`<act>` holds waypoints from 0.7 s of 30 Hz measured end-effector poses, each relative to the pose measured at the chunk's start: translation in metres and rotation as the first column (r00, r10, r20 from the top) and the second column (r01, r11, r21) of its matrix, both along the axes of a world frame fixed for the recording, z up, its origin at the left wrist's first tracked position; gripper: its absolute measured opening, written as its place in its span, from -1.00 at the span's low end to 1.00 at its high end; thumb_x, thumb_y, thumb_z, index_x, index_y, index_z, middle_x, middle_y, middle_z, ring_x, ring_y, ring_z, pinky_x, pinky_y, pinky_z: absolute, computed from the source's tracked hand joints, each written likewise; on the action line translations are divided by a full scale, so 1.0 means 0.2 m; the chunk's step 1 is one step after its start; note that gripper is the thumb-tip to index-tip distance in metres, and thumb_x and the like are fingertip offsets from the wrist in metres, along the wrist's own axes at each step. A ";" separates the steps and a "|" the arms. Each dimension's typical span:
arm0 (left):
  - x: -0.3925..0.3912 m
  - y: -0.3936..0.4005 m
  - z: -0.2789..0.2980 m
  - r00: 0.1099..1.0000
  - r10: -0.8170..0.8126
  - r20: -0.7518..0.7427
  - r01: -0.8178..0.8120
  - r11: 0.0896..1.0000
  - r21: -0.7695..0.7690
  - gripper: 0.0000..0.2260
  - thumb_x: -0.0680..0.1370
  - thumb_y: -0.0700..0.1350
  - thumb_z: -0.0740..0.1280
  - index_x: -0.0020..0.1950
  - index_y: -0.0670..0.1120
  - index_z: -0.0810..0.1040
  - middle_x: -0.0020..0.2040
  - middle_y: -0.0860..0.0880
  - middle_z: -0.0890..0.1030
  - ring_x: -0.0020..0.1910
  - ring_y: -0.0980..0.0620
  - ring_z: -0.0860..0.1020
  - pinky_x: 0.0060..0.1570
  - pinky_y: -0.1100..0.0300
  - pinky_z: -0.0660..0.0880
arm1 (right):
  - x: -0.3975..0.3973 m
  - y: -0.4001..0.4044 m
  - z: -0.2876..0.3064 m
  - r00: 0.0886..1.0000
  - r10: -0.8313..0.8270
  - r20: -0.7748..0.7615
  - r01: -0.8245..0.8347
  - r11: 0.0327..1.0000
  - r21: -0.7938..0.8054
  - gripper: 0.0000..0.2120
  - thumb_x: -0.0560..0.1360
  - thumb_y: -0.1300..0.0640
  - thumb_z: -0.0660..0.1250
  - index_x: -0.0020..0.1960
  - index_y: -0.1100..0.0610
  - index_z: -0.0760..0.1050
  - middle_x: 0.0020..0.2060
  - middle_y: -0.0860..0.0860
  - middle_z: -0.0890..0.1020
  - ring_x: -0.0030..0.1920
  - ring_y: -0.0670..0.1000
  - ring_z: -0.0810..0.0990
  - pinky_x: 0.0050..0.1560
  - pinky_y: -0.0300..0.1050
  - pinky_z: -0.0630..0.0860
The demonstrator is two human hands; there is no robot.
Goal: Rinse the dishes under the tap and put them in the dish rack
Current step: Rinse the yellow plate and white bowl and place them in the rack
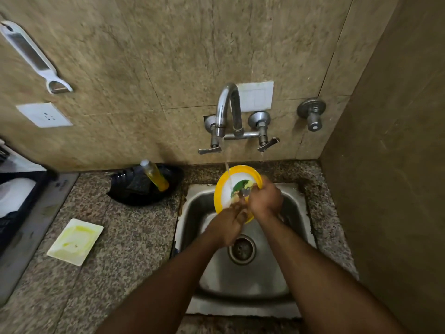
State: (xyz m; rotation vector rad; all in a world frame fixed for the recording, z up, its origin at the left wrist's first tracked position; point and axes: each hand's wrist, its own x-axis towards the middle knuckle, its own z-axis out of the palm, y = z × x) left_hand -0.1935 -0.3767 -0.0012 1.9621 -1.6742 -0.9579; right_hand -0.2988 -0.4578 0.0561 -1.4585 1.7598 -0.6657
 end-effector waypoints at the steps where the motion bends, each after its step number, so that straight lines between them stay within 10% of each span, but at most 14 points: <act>1: 0.03 -0.02 0.00 0.995 -0.024 0.099 0.020 0.999 0.042 -0.50 0.75 0.06 0.03 0.66 -0.10 0.18 0.66 -0.11 0.17 0.66 -0.05 0.10 0.62 0.06 0.04 | 0.02 0.03 0.01 1.000 0.026 0.008 -0.026 1.000 0.004 -0.75 0.53 0.19 0.34 0.20 0.14 0.57 0.08 0.21 0.67 0.11 0.28 0.60 -0.03 -0.04 0.44; 8: 0.07 -0.02 0.00 0.913 -0.154 0.379 0.002 0.928 0.372 -0.34 0.73 0.03 0.02 0.63 -0.17 -0.34 0.65 -0.13 -0.35 0.64 -0.13 -0.31 0.59 -0.09 -0.22 | 0.10 0.22 -0.06 0.994 0.102 -0.039 -0.103 0.994 -0.036 -0.67 0.57 0.11 0.28 0.32 0.02 0.44 0.00 0.22 0.67 0.01 0.31 0.63 -0.11 0.05 0.54; 11: 0.09 -0.02 -0.03 0.928 -0.056 0.369 -0.060 0.954 0.293 -0.32 0.67 0.09 0.12 0.69 -0.08 -0.11 0.70 -0.11 0.00 0.66 -0.16 0.07 0.57 -0.11 0.15 | 0.08 0.23 -0.07 0.995 0.078 -0.057 -0.080 0.997 -0.025 -0.63 0.54 0.08 0.34 0.34 0.04 0.43 0.03 0.20 0.67 0.05 0.30 0.63 -0.07 0.06 0.55; 14: 0.12 -0.02 0.04 0.878 0.188 0.440 -0.221 0.975 0.024 -0.57 0.58 0.06 0.29 0.45 0.07 0.51 0.27 -0.10 0.65 0.20 -0.16 0.63 0.12 0.00 0.56 | 0.08 0.24 -0.06 0.998 0.055 -0.029 -0.057 0.997 -0.047 -0.63 0.51 0.11 0.38 0.31 0.06 0.46 0.02 0.18 0.68 0.06 0.29 0.62 -0.05 0.07 0.57; 18: 0.20 0.02 0.16 0.785 0.517 0.341 -0.481 0.856 -0.190 -0.62 0.29 0.02 0.58 0.07 0.03 0.64 0.03 -0.05 0.66 0.07 -0.13 0.61 -0.02 0.02 0.56 | 0.08 0.22 -0.02 0.998 0.037 0.059 -0.030 0.993 -0.113 -0.65 0.47 0.23 0.35 0.24 0.04 0.53 0.00 0.15 0.70 0.03 0.27 0.64 -0.06 0.04 0.57; 21: 0.24 0.02 0.13 0.700 0.690 0.186 -0.662 0.724 -0.194 -0.38 0.18 0.09 0.66 0.15 -0.07 0.57 0.10 -0.10 0.60 0.14 -0.16 0.52 0.06 -0.04 0.53 | 0.06 0.19 -0.01 0.991 0.001 0.136 0.012 0.996 -0.094 -0.68 0.47 0.30 0.31 0.18 0.06 0.55 0.01 0.14 0.69 0.05 0.24 0.63 -0.05 -0.05 0.52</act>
